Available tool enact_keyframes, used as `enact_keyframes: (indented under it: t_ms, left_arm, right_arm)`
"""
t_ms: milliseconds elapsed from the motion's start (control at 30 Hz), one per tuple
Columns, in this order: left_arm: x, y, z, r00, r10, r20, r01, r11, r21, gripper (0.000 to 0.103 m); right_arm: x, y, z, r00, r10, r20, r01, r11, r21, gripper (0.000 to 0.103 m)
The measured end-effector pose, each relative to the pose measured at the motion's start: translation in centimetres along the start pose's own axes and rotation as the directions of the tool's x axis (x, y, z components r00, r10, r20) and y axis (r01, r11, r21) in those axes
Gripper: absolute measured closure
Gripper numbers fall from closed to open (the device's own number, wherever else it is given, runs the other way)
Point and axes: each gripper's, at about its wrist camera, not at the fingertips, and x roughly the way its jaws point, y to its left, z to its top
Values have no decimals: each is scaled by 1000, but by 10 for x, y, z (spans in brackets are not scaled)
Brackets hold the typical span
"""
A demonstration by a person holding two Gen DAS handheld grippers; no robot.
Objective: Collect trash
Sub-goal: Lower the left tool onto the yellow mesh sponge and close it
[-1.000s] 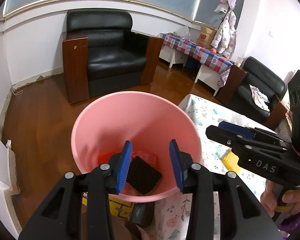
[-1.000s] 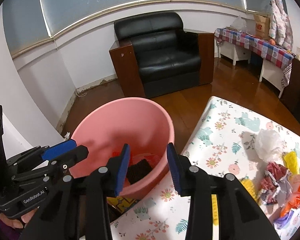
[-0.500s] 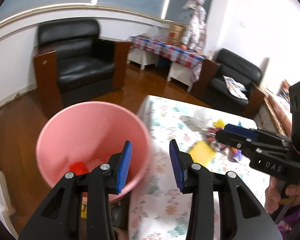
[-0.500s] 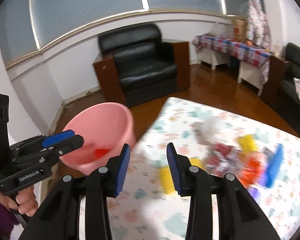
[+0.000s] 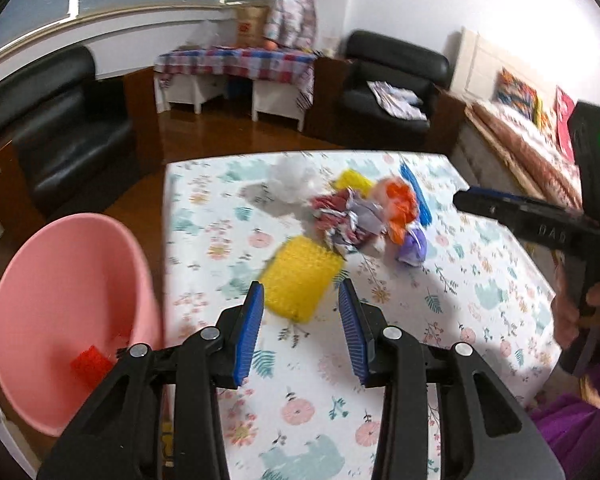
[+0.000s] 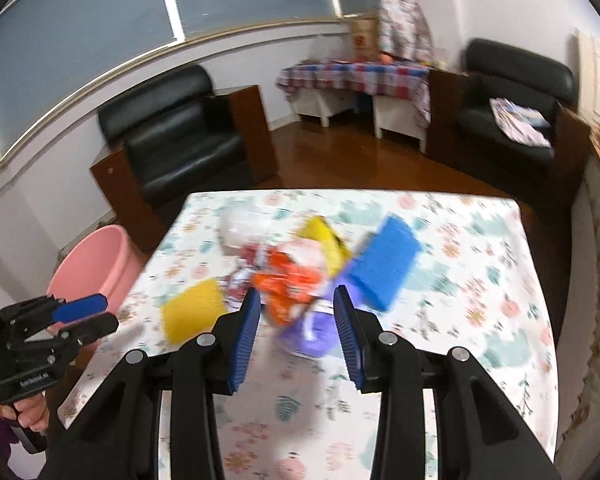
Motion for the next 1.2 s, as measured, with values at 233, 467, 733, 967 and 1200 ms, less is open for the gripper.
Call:
enact_keyframes:
  t_ms: [233, 467, 733, 967, 1200]
  left_arm:
    - [33, -14, 2, 998, -5, -57, 8, 998, 60, 64]
    - [62, -25, 0, 994, 25, -103, -10, 990, 141, 64]
    - [83, -22, -8, 988, 81, -134, -57, 983, 172, 64]
    - [82, -18, -8, 987, 109, -119, -88, 982, 167, 89]
    - [74, -7, -7, 991, 61, -121, -52, 996, 75, 102]
  right_arm:
    - [11, -25, -2, 1000, -7, -21, 9, 998, 69, 66]
    - [25, -31, -6, 999, -6, -44, 10, 996, 93, 66]
    - [30, -42, -7, 999, -19, -48, 24, 992, 125, 66]
    - [33, -42, -5, 999, -3, -46, 9, 990, 138, 66]
    - [33, -36, -4, 999, 22, -43, -16, 991, 136, 65]
